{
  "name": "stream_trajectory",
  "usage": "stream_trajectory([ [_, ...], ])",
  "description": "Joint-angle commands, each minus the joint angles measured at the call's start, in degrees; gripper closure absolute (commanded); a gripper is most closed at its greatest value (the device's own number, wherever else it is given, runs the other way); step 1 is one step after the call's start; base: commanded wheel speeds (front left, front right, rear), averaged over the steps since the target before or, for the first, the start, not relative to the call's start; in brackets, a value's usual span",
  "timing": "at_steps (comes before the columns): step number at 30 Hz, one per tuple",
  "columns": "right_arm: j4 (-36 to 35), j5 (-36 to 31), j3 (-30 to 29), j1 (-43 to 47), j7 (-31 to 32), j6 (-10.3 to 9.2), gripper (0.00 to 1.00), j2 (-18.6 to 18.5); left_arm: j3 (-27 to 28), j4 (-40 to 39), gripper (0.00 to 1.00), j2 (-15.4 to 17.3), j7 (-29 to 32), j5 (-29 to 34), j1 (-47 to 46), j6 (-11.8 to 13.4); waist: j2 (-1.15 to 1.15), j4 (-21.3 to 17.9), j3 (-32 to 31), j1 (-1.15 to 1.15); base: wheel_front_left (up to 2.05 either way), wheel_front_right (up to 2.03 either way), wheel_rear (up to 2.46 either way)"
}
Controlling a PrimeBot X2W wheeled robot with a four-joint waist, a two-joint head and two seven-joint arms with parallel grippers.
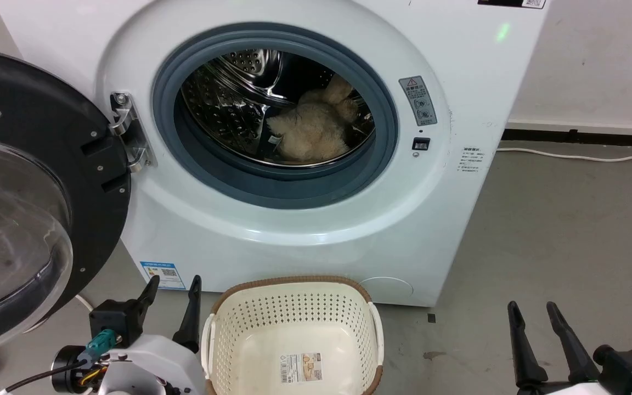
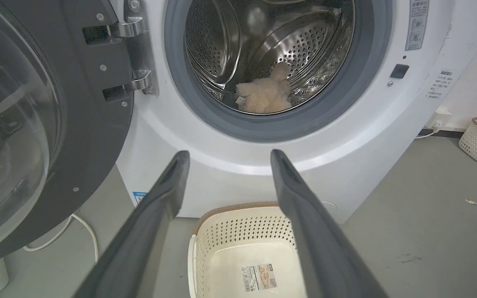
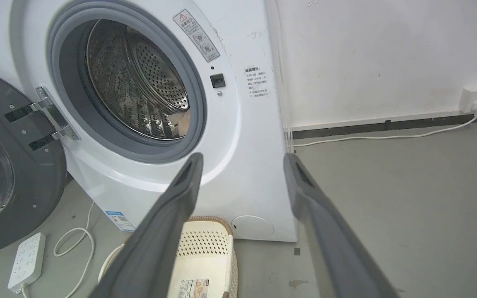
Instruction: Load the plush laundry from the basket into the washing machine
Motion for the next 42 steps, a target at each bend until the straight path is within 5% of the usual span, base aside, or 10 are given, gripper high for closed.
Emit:
stream_trajectory([
  [1, 0.2, 0.4, 0.0, 0.4, -0.2, -0.04, 0.0, 0.0, -0.3, -0.5, 0.0, 0.2, 0.3, 0.3, 0.6, 0.5, 0.0, 0.0, 0.0, 0.0, 0.0, 0.0, 0.0],
  [15, 0.7, 0.4, 0.1, -0.2, -0.5, -0.04, 0.0, 0.0, -0.2, -0.5, 0.0, 0.0, 0.6, -0.5, 0.6, 1.3, 0.0, 0.0, 0.1, 0.0, 0.0, 0.0, 0.0],
  [16, 0.6, 0.1, 0.1, 0.0, -0.3, 0.0, 1.0, 0.0, -0.3, -0.6, 1.0, -0.1, 0.7, -0.4, 0.0, 1.0, 0.0, 0.0, 0.1, 0.0, 0.0, 0.0, 0.0],
  [42, -0.5, -2.4, 0.2, -0.9, 1.9, -0.01, 1.0, 0.0, 3.4, -2.0, 1.0, -3.4, 1.9, 4.9, 1.1, -0.9, 0.0, -0.1, 0.2, 0.0, 0.0, 0.0, 0.0],
])
